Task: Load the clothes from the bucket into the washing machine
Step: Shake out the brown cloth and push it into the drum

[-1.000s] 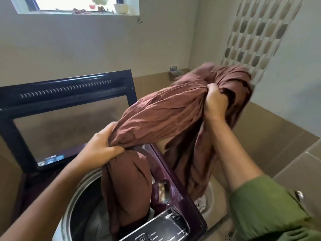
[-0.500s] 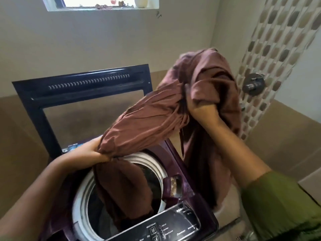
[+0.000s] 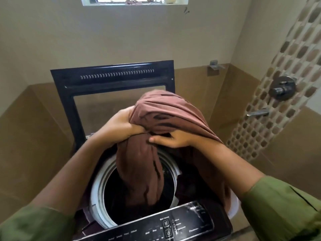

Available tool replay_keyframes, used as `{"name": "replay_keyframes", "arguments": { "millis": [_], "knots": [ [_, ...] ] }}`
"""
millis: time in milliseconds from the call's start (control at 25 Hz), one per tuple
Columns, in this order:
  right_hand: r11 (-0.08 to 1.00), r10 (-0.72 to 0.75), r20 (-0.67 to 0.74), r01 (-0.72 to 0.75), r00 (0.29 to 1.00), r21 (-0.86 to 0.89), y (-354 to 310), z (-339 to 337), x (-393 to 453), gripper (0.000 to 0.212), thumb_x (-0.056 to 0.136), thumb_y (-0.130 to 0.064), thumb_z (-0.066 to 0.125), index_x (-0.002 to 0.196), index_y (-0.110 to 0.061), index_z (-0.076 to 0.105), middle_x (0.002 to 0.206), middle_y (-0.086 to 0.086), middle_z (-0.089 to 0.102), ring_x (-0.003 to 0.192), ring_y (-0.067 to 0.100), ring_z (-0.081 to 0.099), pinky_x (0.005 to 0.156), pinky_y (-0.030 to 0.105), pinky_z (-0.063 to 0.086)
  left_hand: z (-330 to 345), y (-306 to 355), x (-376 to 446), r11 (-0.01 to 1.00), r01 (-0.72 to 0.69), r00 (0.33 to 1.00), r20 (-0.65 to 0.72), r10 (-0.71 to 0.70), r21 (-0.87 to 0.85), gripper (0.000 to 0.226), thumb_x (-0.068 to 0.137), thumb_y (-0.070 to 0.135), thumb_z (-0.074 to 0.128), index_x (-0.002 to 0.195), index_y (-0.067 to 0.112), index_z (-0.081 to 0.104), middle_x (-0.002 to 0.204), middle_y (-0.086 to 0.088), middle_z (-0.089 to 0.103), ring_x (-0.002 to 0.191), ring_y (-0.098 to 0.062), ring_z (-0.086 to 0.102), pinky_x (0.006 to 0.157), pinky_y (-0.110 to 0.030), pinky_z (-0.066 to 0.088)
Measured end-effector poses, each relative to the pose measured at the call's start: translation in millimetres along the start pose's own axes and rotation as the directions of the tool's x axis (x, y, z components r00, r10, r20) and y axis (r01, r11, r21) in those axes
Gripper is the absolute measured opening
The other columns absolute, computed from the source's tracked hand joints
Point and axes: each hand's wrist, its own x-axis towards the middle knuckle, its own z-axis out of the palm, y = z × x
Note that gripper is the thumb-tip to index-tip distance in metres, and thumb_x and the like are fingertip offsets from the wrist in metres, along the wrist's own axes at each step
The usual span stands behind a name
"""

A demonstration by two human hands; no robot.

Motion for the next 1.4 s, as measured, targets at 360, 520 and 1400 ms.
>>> {"name": "replay_keyframes", "arguments": {
  "millis": [360, 520, 1400],
  "knots": [
    [-0.222, 0.969, 0.16, 0.39, 0.186, 0.894, 31, 24, -117, 0.053, 0.091, -0.049, 0.037, 0.121, -0.011, 0.061, 0.122, 0.021, 0.064, 0.11, 0.044, 0.059, 0.083, 0.059, 0.052, 80, 74, 33, 0.99, -0.13, 0.963, 0.231, 0.139, -0.053, 0.031, 0.071, 0.01, 0.06, 0.1, 0.011, 0.071, 0.089, -0.004, 0.073, 0.079, -0.01, 0.06, 0.078, -0.032, 0.052],
    [0.027, 0.982, 0.113, 0.699, -0.153, 0.715, 78, -19, -148, 0.043, 0.09, -0.048, 0.049, 0.11, -0.014, 0.066, 0.127, 0.012, 0.058, 0.131, 0.032, 0.045, 0.11, 0.042, 0.038, 79, 69, 31, 0.99, -0.137, 0.945, 0.302, 0.123, 0.026, 0.04, 0.081, -0.002, 0.065, 0.113, 0.021, 0.069, 0.099, 0.006, 0.075, 0.089, -0.005, 0.067, 0.084, -0.024, 0.052],
    [0.705, 0.644, -0.765, -0.386, -0.003, 0.595, 68, -121, -52, 0.028, 0.084, 0.004, 0.054, 0.109, 0.006, 0.064, 0.111, 0.017, 0.063, 0.111, 0.031, 0.06, 0.1, 0.031, 0.042, 18, -16, 28, 0.866, 0.241, 0.933, 0.143, -0.332, 0.438, 0.086, 0.058, 0.03, 0.084, 0.126, 0.057, 0.038, 0.12, 0.013, 0.059, 0.112, -0.015, 0.058, 0.094, -0.034, 0.047]
  ]
}}
